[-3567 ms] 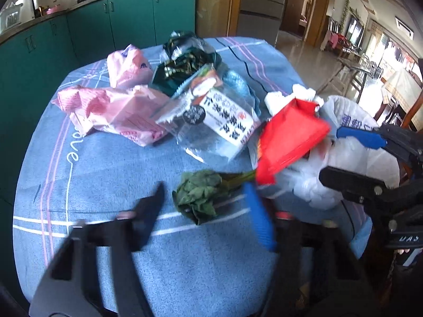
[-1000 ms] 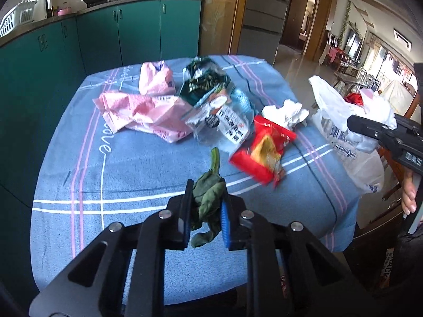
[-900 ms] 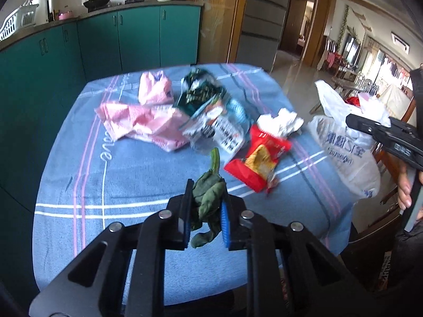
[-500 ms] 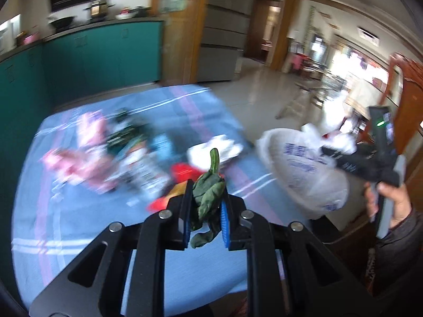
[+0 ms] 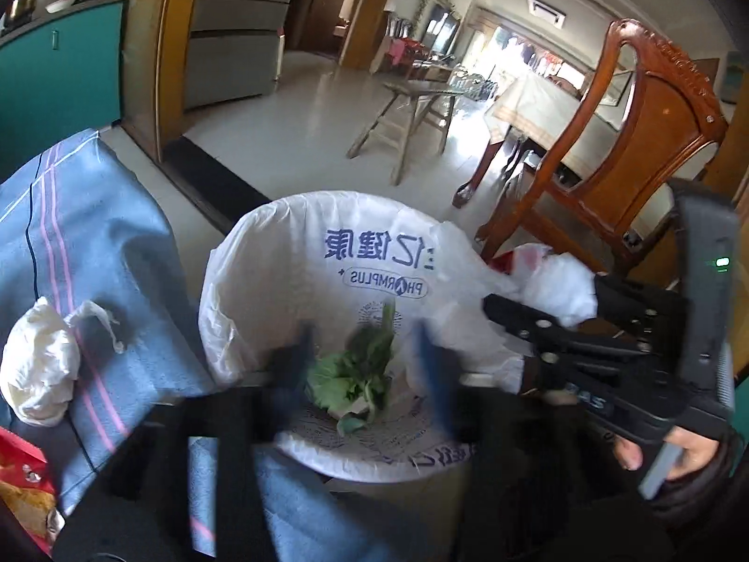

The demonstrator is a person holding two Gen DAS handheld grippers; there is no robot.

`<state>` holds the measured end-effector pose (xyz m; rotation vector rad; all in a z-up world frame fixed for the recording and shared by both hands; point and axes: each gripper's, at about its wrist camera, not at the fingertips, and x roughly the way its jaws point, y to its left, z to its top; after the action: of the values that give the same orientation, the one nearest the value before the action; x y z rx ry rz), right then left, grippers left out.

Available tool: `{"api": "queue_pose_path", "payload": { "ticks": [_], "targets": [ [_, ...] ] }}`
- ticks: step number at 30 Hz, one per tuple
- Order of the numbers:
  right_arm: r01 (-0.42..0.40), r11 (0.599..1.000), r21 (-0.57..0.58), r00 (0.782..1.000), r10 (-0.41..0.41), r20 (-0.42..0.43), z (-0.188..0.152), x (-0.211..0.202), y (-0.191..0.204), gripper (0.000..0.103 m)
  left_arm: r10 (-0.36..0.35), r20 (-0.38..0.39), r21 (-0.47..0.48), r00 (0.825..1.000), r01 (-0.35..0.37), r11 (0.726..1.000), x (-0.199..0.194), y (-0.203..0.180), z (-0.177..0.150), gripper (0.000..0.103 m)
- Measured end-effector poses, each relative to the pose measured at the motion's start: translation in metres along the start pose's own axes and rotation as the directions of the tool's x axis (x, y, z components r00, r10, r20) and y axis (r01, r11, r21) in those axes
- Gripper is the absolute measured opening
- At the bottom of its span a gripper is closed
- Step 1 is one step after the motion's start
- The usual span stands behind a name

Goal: Collect trash

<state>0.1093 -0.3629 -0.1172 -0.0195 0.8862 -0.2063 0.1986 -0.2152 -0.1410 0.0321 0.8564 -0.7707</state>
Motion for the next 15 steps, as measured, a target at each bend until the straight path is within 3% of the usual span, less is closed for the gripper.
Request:
{"api": "queue_pose_path", "payload": {
  "ticks": [1,3,6,9,13,15],
  "targets": [
    [0.002,1.000,0.006,1.000,-0.002,-0.001,0.000,0.000,-0.001,0.049,0.009,0.015,-0.006,1.000,-0.009,1.000,-0.003,0.000,-0.001,0.076],
    [0.002,1.000,0.012,1.000,-0.002,-0.007,0.001,0.003,-0.002,0.055,0.009,0.040,-0.009,0.999,-0.009,1.000,-0.015,0.004,-0.005,0.078],
    [0.002,1.000,0.010,1.000,-0.002,0.002,0.007,0.006,0.005,0.067,0.105,0.079,-0.019,0.991,-0.104,0.994,-0.038,0.015,-0.010,0.079],
    [-0.024,1.000,-0.012,0.999,0.025,0.026,0.015,0.005,0.021,0.074,0.225,0.134,-0.060,0.965,-0.219,0.974,-0.073,0.033,-0.016,0.081],
    [-0.085,0.992,-0.089,0.994,0.090,0.057,0.025,-0.001,0.056,0.075,0.383,0.189,-0.140,0.904,-0.361,0.922,-0.123,0.067,-0.035,0.082],
    [-0.133,0.984,-0.117,0.987,0.142,0.070,0.028,-0.004,0.074,0.075,0.519,0.188,-0.198,0.834,-0.485,0.852,-0.150,0.089,-0.047,0.082]
  ]
}}
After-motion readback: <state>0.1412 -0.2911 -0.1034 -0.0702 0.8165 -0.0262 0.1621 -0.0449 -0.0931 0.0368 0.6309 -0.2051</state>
